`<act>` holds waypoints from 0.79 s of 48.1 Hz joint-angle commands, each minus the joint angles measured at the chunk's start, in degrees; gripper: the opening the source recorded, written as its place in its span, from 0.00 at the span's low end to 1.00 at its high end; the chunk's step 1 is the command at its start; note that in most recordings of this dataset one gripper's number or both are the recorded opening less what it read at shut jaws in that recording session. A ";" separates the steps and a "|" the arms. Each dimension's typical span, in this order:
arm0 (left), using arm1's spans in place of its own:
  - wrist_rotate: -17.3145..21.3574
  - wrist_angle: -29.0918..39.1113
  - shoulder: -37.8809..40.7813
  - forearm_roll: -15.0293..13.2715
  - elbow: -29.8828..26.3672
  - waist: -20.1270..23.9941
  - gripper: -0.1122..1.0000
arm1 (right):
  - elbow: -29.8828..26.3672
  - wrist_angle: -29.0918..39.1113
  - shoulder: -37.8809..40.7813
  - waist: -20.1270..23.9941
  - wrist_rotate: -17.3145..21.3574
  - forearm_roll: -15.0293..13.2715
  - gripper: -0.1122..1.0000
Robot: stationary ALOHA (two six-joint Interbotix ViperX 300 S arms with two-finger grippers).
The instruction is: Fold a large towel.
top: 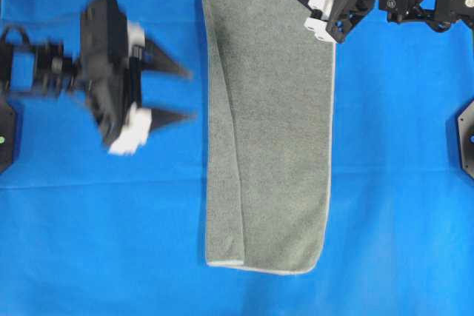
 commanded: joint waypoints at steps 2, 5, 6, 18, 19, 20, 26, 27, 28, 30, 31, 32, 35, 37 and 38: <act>2.20 -3.60 1.76 0.09 -0.62 7.21 0.79 | 0.62 2.46 -0.09 -0.44 0.09 0.09 0.62; 3.78 -6.24 4.13 0.09 -0.79 11.16 0.79 | 1.58 4.13 0.26 -0.79 0.09 0.09 0.62; 4.13 -7.12 4.92 0.09 -0.88 12.13 0.79 | 1.93 4.75 0.35 -0.97 0.09 0.09 0.62; 6.68 -12.57 18.46 0.09 -4.39 20.92 0.79 | 6.33 4.31 5.19 -5.71 0.26 0.62 0.61; 6.68 -12.66 19.86 0.09 -4.92 21.45 0.79 | 6.59 3.87 5.80 -6.24 0.26 0.70 0.61; 6.68 -12.74 21.80 0.09 -5.71 22.15 0.79 | 6.77 3.34 6.59 -6.68 0.26 0.79 0.61; 6.77 -12.92 28.65 0.09 -9.49 24.17 0.79 | 6.77 -0.26 11.25 -9.40 0.26 0.79 0.61; 6.86 -12.92 29.62 0.09 -10.20 24.52 0.79 | 6.59 -0.88 12.13 -9.84 0.26 0.79 0.61; 6.94 -12.92 30.67 0.09 -10.81 24.79 0.79 | 6.50 -1.41 12.83 -10.37 0.26 0.79 0.61; 6.94 -12.92 32.43 0.09 -12.04 25.31 0.79 | 6.06 -2.72 14.59 -11.60 0.26 0.79 0.61; 6.94 -12.83 33.22 0.09 -12.74 25.49 0.79 | 5.89 -3.25 15.29 -12.13 0.26 0.79 0.61; 6.94 -12.92 33.93 0.09 -13.18 25.84 0.79 | 5.71 -3.78 16.08 -12.57 0.26 0.79 0.61; 6.94 -12.92 36.12 0.09 -14.50 26.37 0.79 | 5.10 -5.10 18.02 -13.54 0.26 0.79 0.61; 6.94 -12.92 37.79 0.09 -15.29 26.81 0.79 | 4.75 -5.45 19.34 -14.15 0.18 0.79 0.61; 6.94 -12.92 38.32 0.09 -15.47 26.89 0.79 | 4.48 -5.62 19.95 -14.33 0.18 0.70 0.61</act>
